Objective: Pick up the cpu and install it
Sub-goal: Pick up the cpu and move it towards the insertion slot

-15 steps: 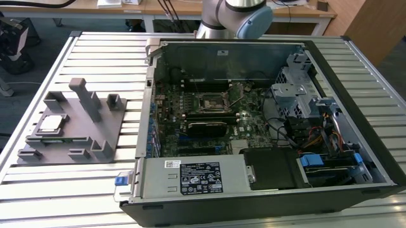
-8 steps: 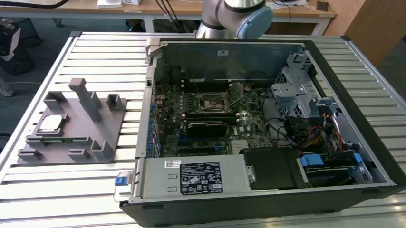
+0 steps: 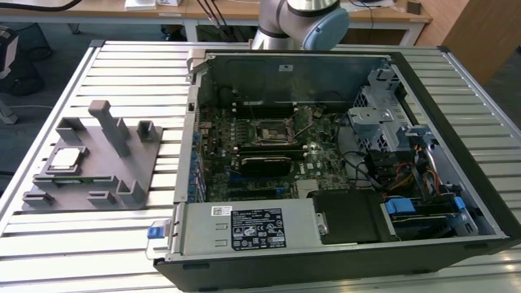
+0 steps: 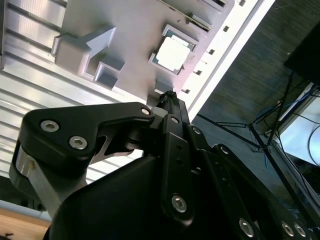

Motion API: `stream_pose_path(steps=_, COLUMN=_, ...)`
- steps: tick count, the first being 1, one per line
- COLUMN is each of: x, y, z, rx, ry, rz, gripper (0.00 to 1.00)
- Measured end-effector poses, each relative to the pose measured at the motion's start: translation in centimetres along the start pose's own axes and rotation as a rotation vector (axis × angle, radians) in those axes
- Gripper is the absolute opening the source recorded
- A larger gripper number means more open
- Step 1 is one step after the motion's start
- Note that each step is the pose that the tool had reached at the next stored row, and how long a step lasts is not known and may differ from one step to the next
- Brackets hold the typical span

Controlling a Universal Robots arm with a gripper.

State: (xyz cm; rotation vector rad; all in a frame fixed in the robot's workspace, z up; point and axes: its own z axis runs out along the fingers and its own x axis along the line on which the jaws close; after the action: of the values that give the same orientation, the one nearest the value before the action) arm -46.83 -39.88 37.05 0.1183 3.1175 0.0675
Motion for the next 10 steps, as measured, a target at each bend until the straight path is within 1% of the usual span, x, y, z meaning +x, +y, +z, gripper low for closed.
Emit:
stream_pose_path(steps=7, x=0.23, y=-0.03, z=0.34, rx=0.0003, ry=0.0025, rz=0.000, gripper=0.11)
stream_pose_path(steps=10, x=0.24, y=-0.04, z=0.47, rx=0.0050, ry=0.0020, rz=0.000, gripper=0.11)
